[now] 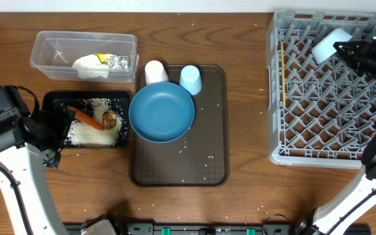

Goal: Sort waste into correct bins and load items into the dishwasher rack
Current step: 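Lower the bowl upside down into the rack and open the right gripper, then move the right gripper to the blue plate on the brown tray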

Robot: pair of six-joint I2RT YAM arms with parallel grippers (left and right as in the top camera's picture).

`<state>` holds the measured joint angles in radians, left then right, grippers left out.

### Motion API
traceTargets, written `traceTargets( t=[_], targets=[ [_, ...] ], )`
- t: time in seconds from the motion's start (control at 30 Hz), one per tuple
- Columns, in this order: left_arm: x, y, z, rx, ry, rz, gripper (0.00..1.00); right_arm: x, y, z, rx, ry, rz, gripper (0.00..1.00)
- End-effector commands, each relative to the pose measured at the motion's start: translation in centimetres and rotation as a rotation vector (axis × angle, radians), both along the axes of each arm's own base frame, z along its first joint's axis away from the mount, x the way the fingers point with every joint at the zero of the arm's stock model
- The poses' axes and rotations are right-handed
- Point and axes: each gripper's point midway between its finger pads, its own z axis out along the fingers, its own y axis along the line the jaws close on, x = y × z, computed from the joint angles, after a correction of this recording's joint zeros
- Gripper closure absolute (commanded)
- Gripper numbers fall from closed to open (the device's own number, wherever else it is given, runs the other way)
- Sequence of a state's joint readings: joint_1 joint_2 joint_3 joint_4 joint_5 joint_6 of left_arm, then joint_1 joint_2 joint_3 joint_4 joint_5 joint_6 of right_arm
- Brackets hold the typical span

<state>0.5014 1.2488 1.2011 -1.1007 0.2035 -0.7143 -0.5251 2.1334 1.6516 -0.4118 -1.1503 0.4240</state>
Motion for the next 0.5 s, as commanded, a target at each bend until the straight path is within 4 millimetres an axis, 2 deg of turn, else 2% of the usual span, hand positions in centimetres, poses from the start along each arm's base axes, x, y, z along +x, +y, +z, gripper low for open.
traceTargets(
  t=[0.0,0.13,0.17,0.27,0.33,0.47],
  targets=[
    [-0.3,0.1,0.1,0.002,0.002,0.015,0.02,-0.5,-1.8,0.4,-0.077,0.023,-0.072,0.92],
    [-0.3,0.1,0.1,0.002,0.002,0.014,0.02,-2.1,-3.4,1.7,-0.175,0.101,-0.172,0.78],
    [-0.3,0.1,0.1,0.002,0.002,0.015,0.02,-2.8,-3.8,1.9,-0.209,0.136,-0.207,0.68],
    [-0.3,0.1,0.1,0.002,0.002,0.015,0.02,-4.6,-4.9,3.4,-0.312,0.203,-0.296,0.28],
    [-0.3,0.1,0.1,0.003,0.002,0.015,0.02,-5.7,-5.3,4.9,-0.371,0.220,-0.344,0.09],
    [-0.3,0.1,0.1,0.002,0.002,0.015,0.02,-7.6,-4.4,9.2,-0.413,0.163,-0.374,0.08]
  ],
)
